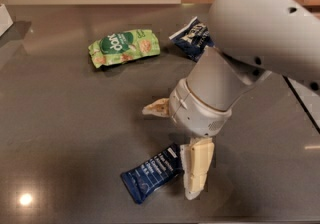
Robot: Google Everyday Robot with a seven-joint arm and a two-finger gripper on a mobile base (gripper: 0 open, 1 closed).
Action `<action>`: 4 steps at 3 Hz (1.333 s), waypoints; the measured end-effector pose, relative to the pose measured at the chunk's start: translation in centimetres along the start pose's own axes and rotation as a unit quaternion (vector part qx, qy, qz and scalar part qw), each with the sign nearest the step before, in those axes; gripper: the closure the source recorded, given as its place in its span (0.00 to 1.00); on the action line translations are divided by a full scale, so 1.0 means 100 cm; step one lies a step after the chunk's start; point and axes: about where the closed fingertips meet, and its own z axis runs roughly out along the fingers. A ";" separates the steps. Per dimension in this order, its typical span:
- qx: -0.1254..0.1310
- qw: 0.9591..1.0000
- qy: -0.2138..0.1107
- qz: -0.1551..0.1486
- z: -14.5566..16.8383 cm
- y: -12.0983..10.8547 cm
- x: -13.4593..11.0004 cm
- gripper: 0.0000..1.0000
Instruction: Move rxbar blueberry near green rice chip bag
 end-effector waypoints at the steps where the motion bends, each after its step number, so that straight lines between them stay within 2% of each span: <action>1: -0.010 1.000 -0.007 -0.016 0.014 0.007 -0.002 0.00; 2: -0.016 0.999 -0.010 -0.026 0.023 0.011 -0.002 0.00; 3: -0.025 0.999 -0.009 -0.029 0.030 0.012 -0.001 0.16; 4: -0.033 0.999 -0.008 -0.027 0.031 0.011 -0.001 0.39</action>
Offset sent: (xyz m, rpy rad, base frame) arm -0.0163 0.0092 -0.0338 0.0205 0.0278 0.0862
